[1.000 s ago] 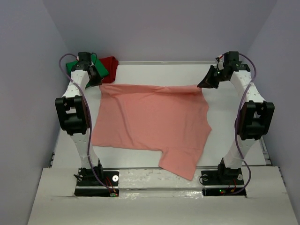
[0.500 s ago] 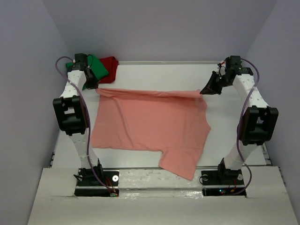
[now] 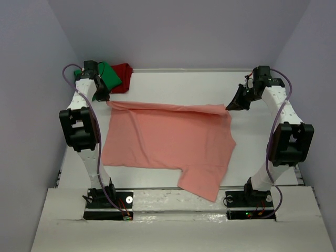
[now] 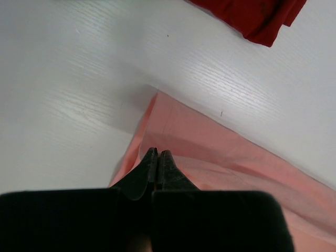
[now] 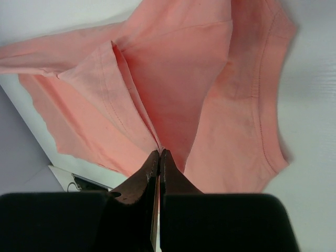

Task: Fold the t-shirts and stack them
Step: Fold the flattened tshirt in 1/3 of the way

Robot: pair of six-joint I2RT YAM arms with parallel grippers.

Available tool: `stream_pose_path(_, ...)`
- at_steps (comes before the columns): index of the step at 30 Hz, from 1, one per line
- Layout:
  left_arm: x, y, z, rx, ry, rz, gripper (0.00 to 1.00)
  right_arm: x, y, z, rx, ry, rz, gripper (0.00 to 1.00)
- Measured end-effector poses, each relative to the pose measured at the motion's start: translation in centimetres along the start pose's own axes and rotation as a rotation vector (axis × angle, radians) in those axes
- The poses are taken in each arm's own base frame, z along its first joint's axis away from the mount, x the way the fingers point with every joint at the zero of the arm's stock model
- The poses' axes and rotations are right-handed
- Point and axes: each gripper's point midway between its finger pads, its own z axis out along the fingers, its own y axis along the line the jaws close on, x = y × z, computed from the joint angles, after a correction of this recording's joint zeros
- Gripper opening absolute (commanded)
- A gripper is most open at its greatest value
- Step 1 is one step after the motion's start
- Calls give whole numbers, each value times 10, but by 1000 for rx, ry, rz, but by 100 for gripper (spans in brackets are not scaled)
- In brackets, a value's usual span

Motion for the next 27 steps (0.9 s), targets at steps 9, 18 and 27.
stream_pose_path(9, 24, 14, 2, -35, 71, -7, 0, 26, -17, 6, 44, 67, 41, 0)
stream_pose_path(18, 62, 29, 2, -71, 180, -17, 0, 47, -32, 12, 86, 131, 76, 0)
stream_pose_path(27, 80, 36, -2, -90, 240, -20, 0, 67, -43, 17, 109, 191, 100, 3)
